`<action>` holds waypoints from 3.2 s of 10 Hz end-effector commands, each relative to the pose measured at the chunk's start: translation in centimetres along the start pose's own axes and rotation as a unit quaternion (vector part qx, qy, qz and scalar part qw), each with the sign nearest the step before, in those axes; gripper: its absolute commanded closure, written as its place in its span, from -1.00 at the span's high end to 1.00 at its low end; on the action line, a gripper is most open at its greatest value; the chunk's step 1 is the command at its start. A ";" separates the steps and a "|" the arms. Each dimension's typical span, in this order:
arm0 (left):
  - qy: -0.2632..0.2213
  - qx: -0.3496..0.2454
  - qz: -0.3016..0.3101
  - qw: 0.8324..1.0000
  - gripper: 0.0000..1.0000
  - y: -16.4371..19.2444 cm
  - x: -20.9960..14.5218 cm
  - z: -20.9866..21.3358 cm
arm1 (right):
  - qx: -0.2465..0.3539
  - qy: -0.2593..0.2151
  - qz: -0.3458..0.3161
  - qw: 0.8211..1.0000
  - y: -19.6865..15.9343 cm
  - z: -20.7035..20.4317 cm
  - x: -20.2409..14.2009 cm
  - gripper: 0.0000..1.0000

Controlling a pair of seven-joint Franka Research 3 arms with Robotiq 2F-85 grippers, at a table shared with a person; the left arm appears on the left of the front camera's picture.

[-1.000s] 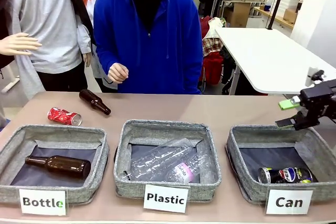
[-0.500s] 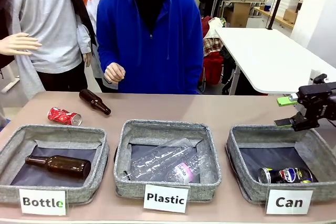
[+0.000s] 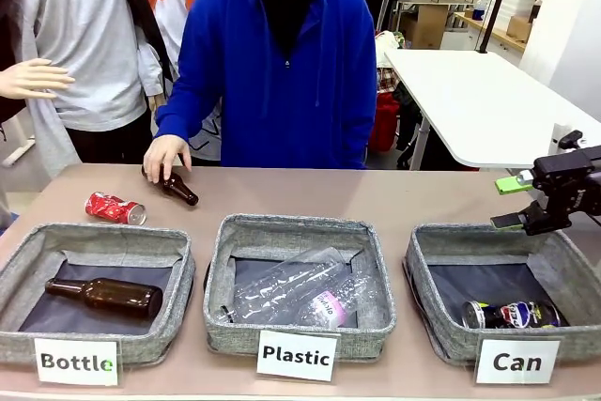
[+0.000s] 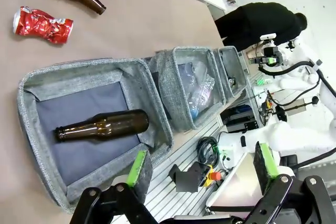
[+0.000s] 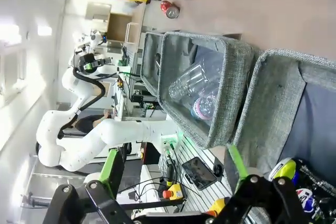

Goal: Sort the can waste into the basket.
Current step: Pick up the can waste from the table and place it in the right Fabric basket.

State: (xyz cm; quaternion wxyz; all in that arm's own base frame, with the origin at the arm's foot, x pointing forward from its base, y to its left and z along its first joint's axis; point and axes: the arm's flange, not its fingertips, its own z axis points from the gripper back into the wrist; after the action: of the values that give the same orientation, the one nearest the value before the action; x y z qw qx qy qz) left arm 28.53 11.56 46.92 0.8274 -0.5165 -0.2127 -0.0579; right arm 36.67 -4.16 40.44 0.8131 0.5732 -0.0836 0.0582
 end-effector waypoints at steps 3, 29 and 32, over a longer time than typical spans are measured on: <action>0.033 0.071 -0.042 0.996 1.00 -2.8 0.2 -0.1 | 0.002 0.004 0.009 1.000 0.0 0.5 0.1 1.00; 0.047 0.232 -0.098 0.967 1.00 -8.4 4.9 4.4 | 0.002 0.004 0.009 1.000 0.0 0.5 0.1 1.00; 0.113 0.330 -0.121 0.929 1.00 -6.3 11.1 -4.3 | 0.002 0.004 0.009 1.000 0.0 0.5 0.1 1.00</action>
State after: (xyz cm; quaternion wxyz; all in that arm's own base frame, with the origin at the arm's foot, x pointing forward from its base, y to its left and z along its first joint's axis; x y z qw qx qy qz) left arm 36.07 5.35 55.22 0.9457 -0.2142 -0.1981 -0.1435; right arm 36.68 -4.28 40.41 0.8122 0.5745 -0.0835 0.0580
